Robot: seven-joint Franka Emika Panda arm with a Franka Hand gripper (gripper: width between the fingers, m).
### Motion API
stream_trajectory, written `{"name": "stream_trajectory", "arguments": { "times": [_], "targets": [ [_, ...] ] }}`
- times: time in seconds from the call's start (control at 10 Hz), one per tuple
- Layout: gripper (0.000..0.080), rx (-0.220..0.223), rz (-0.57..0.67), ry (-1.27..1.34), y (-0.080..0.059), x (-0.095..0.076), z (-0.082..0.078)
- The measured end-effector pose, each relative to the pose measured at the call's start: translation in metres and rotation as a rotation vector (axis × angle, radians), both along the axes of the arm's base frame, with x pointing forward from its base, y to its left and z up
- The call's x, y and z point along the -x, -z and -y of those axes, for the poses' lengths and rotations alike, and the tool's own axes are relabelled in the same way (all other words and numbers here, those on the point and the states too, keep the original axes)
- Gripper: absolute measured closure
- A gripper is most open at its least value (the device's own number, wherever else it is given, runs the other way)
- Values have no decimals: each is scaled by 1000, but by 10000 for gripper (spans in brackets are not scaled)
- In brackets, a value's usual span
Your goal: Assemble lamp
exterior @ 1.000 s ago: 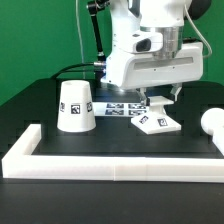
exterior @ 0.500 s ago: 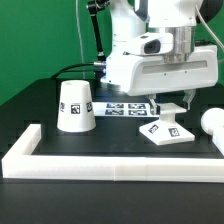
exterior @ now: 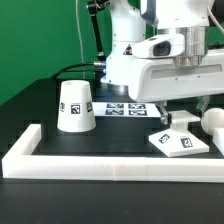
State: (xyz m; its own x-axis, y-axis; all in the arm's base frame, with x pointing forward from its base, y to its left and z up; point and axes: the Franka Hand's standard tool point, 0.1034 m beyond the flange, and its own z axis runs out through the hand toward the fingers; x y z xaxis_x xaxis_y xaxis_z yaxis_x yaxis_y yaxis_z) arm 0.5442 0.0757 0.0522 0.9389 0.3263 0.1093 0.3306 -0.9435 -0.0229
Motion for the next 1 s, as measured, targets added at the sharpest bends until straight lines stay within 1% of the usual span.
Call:
{"name": "stream_trajectory", "arguments": {
  "times": [0.2,0.3,0.8,0.9,1.0],
  "targets": [
    [263,-15,7,60,-1,-11,-4],
    [263,-16,14,54,-1,-13,-4],
    [263,-17,15,60,-1,-12,-4],
    [263,-28,16,129,-1,-3,-3],
    [263,-32,12,156,-1,-2,-4]
  ]
}}
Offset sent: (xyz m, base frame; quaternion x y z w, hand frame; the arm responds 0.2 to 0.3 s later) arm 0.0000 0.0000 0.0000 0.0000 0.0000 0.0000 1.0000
